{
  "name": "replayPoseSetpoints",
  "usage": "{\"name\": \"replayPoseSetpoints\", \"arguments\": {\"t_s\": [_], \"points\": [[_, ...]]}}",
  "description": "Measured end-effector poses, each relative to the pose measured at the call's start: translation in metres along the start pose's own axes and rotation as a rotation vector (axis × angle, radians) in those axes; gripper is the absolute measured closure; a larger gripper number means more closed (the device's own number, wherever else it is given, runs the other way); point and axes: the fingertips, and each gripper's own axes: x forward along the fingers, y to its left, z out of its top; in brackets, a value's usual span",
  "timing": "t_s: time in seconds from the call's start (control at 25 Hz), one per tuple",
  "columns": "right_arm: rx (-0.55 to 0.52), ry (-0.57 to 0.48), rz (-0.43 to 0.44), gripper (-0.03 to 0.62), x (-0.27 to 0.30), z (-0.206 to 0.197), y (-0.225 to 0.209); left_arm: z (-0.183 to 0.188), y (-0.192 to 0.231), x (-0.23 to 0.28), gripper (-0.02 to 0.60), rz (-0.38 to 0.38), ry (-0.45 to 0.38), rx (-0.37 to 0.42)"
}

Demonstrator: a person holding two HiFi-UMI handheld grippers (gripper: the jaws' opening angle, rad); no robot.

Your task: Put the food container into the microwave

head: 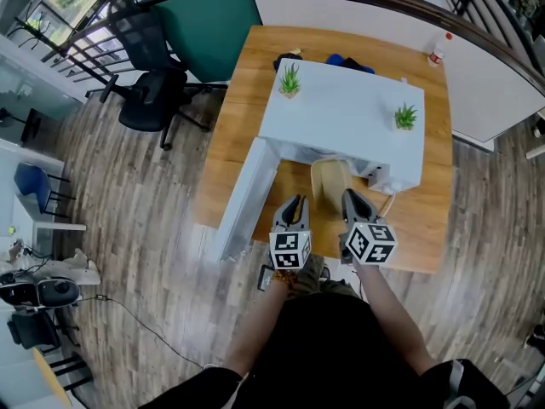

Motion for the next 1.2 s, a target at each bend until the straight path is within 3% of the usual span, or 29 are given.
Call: {"name": "replayPoseSetpoints", "arguments": {"t_s": [0.2, 0.48, 0.6, 0.76, 1.2], "points": [[-0.043, 0.001, 0.002, 0.575, 0.001, 0.001, 0.001, -0.02, -0.003, 0.019, 0.449, -0.108, 0.035, -0.184], [-0.087, -0.002, 0.029, 0.574, 0.005, 0.003, 0.013, -0.03, -0.011, 0.036, 0.448, -0.203, 0.083, -0.317], [-0.083, 0.004, 0.024, 0.574, 0.007, 0.0, 0.012, -0.032, -0.008, 0.037, 0.517, -0.203, 0.099, -0.315], [-0.047, 0.054, 0.003, 0.572, 0.013, -0.013, 0.001, -0.026, 0.002, 0.039, 0.536, -0.192, 0.101, -0.305], [-0.098, 0.127, -0.057, 0.566, 0.034, -0.046, -0.023, -0.032, 0.018, 0.05, 0.546, -0.141, 0.151, -0.258]]}}
